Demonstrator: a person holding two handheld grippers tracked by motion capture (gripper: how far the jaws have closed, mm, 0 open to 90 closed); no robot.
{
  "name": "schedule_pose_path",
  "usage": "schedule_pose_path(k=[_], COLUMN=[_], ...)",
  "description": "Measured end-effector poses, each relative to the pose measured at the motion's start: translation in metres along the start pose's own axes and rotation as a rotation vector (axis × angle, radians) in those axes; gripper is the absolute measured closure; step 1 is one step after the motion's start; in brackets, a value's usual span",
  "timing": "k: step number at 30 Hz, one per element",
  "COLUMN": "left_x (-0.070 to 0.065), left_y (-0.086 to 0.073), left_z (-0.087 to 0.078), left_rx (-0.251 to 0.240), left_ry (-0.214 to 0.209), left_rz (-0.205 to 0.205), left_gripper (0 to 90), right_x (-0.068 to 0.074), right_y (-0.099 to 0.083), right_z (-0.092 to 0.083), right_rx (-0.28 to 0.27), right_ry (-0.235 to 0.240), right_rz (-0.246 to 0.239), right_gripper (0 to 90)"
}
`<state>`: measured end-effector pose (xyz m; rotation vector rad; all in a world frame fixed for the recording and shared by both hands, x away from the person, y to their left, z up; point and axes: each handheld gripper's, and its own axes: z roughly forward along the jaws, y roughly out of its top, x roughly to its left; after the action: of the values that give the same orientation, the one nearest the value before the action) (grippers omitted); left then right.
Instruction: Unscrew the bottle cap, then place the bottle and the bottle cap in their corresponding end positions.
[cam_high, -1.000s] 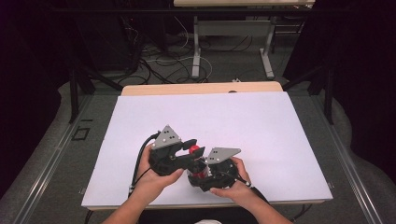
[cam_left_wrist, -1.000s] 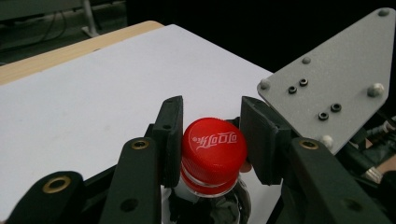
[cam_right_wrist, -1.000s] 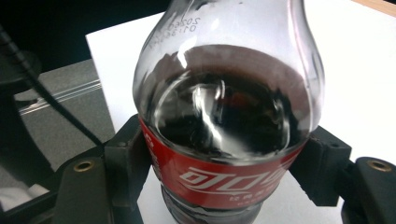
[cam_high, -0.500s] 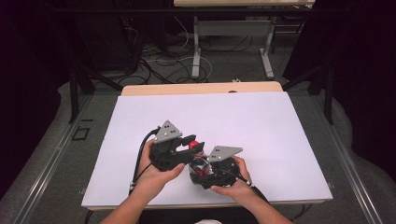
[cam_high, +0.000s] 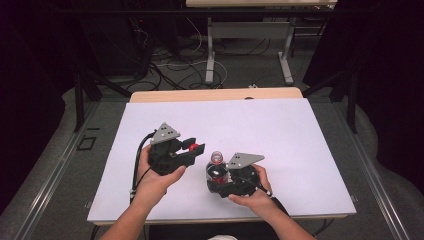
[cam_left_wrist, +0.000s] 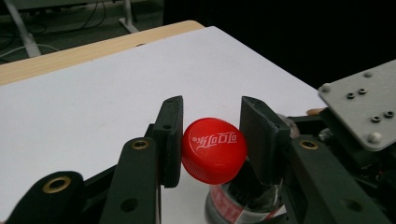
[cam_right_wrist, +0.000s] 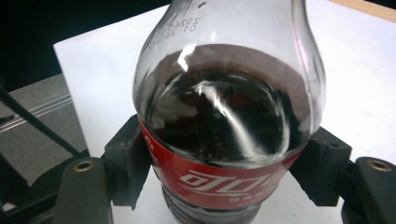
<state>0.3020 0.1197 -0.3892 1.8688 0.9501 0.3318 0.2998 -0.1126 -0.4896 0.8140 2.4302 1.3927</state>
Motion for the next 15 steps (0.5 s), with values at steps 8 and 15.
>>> schedule_pose_path(k=[8,15], left_x=[0.023,0.033], left_y=[-0.011,-0.02], left_z=[-0.002,-0.003], left_rx=[0.002,0.003], left_ry=[0.057,0.064], left_rz=[-0.044,-0.07], left_gripper=[61.5,61.5], right_x=[-0.011,-0.026], right_y=[-0.002,0.004], right_z=[0.0,0.001], right_rx=[0.0,-0.01], right_ry=[-0.049,-0.092], right_rz=[0.025,0.036], right_gripper=[29.4,29.4])
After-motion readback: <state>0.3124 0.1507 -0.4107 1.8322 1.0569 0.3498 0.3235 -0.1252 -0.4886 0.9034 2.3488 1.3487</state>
